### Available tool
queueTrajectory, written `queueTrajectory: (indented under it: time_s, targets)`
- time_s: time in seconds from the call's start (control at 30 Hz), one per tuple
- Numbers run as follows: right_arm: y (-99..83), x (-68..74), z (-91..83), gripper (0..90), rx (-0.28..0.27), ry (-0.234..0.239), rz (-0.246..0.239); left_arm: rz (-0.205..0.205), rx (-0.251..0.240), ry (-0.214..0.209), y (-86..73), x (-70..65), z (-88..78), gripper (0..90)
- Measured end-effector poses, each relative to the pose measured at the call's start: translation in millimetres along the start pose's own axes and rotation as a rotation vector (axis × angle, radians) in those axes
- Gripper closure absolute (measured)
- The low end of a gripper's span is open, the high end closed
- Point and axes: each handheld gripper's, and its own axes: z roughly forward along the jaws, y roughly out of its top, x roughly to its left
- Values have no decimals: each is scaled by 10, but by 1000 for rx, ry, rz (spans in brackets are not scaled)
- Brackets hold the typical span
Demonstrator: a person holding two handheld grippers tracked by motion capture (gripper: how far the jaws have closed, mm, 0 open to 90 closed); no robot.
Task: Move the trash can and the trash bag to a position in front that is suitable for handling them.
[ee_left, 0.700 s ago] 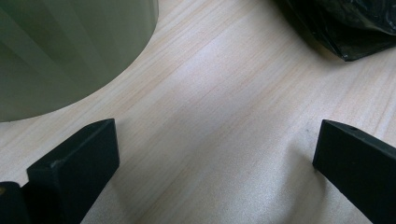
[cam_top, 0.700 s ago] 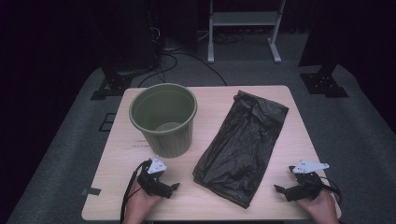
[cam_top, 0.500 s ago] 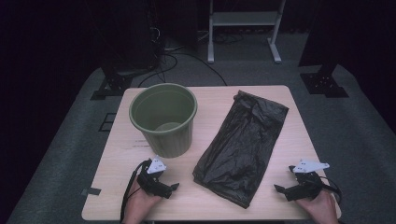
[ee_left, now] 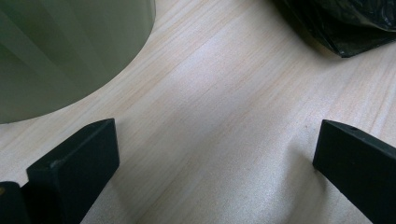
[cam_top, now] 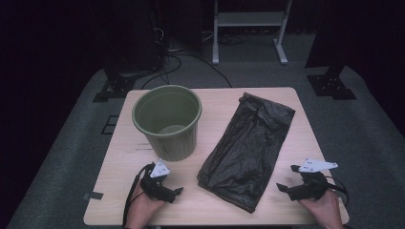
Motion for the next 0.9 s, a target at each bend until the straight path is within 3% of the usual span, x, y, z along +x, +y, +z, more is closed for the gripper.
queueTrajectory:
  time_s: [0.23, 0.6, 0.63, 0.77, 0.8, 0.9]
  targets:
    - [171, 84, 72, 122, -28, 32, -5, 1, 1, 0, 0, -1, -1, 0]
    - [348, 285, 391, 194, 23, 78, -67, 0, 1, 0, 0, 0, -1, 0]
    - [344, 325, 446, 230, 58, 82, -85, 1, 0, 0, 0, 0, 0, 0]
    - [315, 353, 476, 291, 80, 81, -90, 2, 0, -2, 2, 2, 3, 0]
    - [300, 364, 496, 404, 94, 74, -102, 3, -1, -3, 4, 4, 4, 0]
    - [286, 371, 518, 521, 110, 68, -112, 3, -1, -3, 4, 5, 5, 0]
